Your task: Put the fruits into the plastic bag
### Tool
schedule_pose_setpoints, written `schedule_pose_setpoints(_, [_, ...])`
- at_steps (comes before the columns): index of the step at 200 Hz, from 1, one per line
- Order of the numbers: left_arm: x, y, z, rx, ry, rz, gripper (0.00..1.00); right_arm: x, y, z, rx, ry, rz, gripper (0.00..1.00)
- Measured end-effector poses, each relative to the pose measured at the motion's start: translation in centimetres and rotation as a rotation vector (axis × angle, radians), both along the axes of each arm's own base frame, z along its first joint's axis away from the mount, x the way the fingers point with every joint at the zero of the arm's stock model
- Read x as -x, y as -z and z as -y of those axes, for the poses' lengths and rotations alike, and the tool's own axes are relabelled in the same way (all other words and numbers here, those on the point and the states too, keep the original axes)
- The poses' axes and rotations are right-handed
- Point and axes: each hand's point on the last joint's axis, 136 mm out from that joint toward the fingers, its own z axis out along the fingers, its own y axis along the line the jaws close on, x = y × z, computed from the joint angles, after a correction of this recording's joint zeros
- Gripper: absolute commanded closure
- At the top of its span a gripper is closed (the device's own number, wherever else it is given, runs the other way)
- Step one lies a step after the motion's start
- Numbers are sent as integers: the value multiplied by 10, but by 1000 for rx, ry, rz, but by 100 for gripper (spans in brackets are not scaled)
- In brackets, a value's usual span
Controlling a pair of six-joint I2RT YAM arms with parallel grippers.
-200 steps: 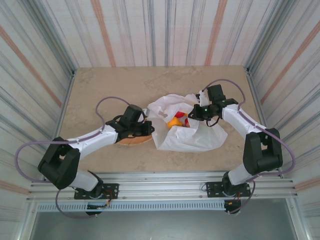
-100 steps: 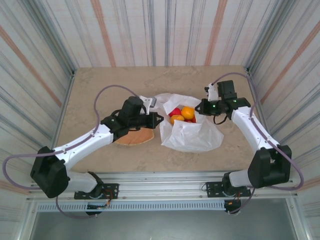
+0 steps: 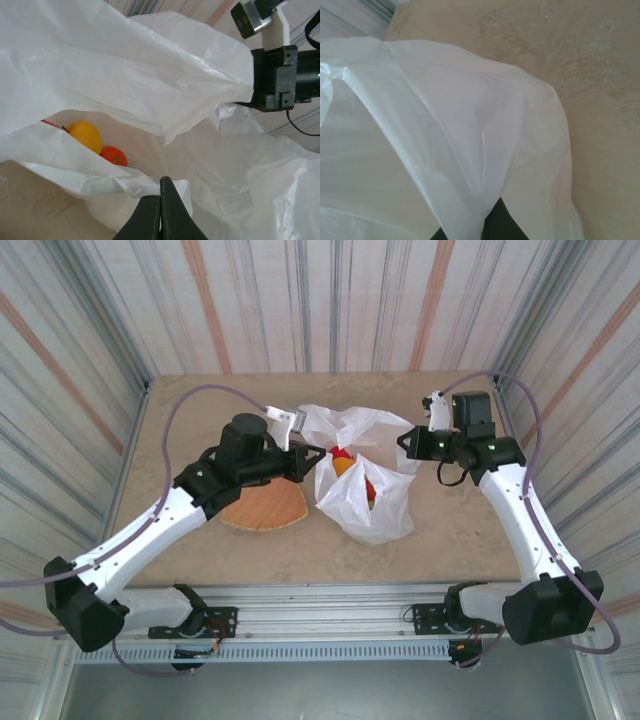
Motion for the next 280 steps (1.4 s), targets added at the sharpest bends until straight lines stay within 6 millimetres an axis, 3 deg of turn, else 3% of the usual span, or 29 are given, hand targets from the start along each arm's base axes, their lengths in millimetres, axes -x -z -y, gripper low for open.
schedule_pose_setpoints(34, [-2, -15, 0, 17, -8, 28, 100, -1, -15, -3, -24, 2, 27, 95])
schedule_pose_setpoints(57, [-7, -14, -4, 5, -37, 14, 100, 1, -19, -8, -45, -6, 31, 95])
schedule_pose_setpoints(92, [-29, -8, -15, -10, -105, -21, 100, -3, -20, -13, -69, -7, 34, 95])
schedule_pose_setpoints(162, [-75, 29, -23, -75, -184, -125, 100, -28, 27, -26, -73, -8, -83, 95])
schedule_pose_setpoints(179, [-78, 18, -25, -67, -188, -117, 100, -27, 23, -31, -77, -24, -80, 95])
schedule_pose_setpoints(224, [-72, -26, -23, 4, -163, -53, 100, -30, -9, -38, -119, -35, -15, 94])
schedule_pose_setpoints(280, [-76, -17, -21, -8, -165, -70, 100, -31, -5, -38, -127, -23, -21, 94])
